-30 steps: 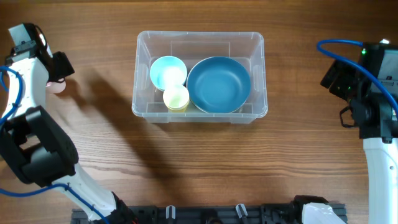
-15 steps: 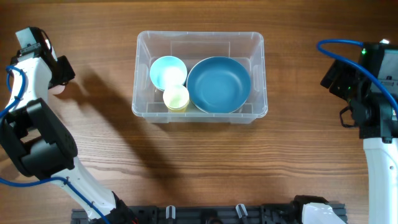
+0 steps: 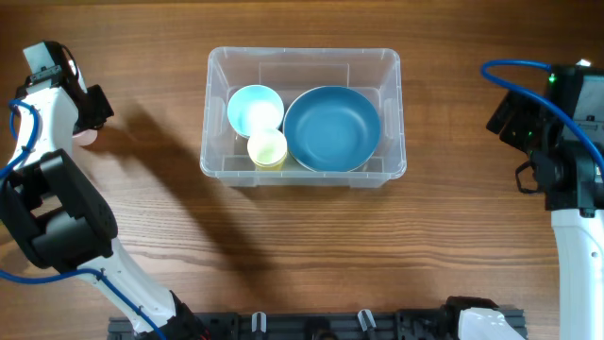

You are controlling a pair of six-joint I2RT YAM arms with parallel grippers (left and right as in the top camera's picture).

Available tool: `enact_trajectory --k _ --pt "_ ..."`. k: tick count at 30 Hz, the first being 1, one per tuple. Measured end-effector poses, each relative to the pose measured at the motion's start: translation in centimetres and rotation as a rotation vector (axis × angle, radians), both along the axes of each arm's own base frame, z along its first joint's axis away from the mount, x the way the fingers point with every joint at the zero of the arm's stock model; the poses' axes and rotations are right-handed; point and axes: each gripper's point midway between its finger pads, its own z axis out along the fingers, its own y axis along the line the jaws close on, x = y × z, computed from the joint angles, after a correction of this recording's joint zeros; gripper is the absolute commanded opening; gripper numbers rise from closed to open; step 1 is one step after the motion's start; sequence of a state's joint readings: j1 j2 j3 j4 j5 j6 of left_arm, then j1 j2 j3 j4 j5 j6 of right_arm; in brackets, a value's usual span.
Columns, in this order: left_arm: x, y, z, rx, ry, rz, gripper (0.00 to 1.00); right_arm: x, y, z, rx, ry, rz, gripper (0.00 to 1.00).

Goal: Pack container
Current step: 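Move the left gripper to the pink cup and grasp its rim, then carry the pink cup into the container and set it on the cups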

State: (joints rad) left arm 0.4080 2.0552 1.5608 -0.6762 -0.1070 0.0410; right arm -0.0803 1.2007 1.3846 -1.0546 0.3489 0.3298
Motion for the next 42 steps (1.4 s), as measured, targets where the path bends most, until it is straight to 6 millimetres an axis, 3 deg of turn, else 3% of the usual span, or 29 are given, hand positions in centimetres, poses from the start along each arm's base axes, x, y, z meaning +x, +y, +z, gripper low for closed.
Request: enact_trajectory --k 3,17,19,22,26,28,32,36,42 --pt "0.0 0.0 0.0 0.003 0.002 -0.007 0.04 0.0 0.0 0.0 0.0 0.0 0.0 1.0" --pt "0.3 0.4 0.4 0.02 -0.011 -0.011 0.04 0.0 0.0 0.0 0.0 0.0 0.0 1.0" --pt "0.5 0.1 1.0 0.024 -0.021 -0.018 0.04 0.0 0.0 0.0 0.0 0.0 0.0 1.0" --pt "1.5 -1.2 3.7 0.045 -0.073 -0.051 0.04 0.0 0.0 0.0 0.0 0.0 0.0 1.0" --pt "3.5 -5.7 11.0 0.073 -0.236 -0.139 0.04 0.0 0.0 0.0 0.0 0.0 0.0 0.99" --pt "4.0 -9.8 15.7 0.06 -0.347 -0.21 0.04 0.0 0.0 0.0 0.0 0.0 0.0 0.99" --pt "2.7 -18.8 22.0 0.011 -0.467 -0.386 0.04 0.0 0.0 0.0 0.0 0.0 0.0 0.99" --pt "-1.3 -27.0 23.6 -0.066 -0.44 -0.562 0.04 0.0 0.0 0.0 0.002 -0.001 -0.002 1.0" --pt "-7.6 -35.0 22.2 -0.145 -0.294 -0.764 0.04 0.0 0.0 0.0 0.002 -0.001 -0.002 1.0"
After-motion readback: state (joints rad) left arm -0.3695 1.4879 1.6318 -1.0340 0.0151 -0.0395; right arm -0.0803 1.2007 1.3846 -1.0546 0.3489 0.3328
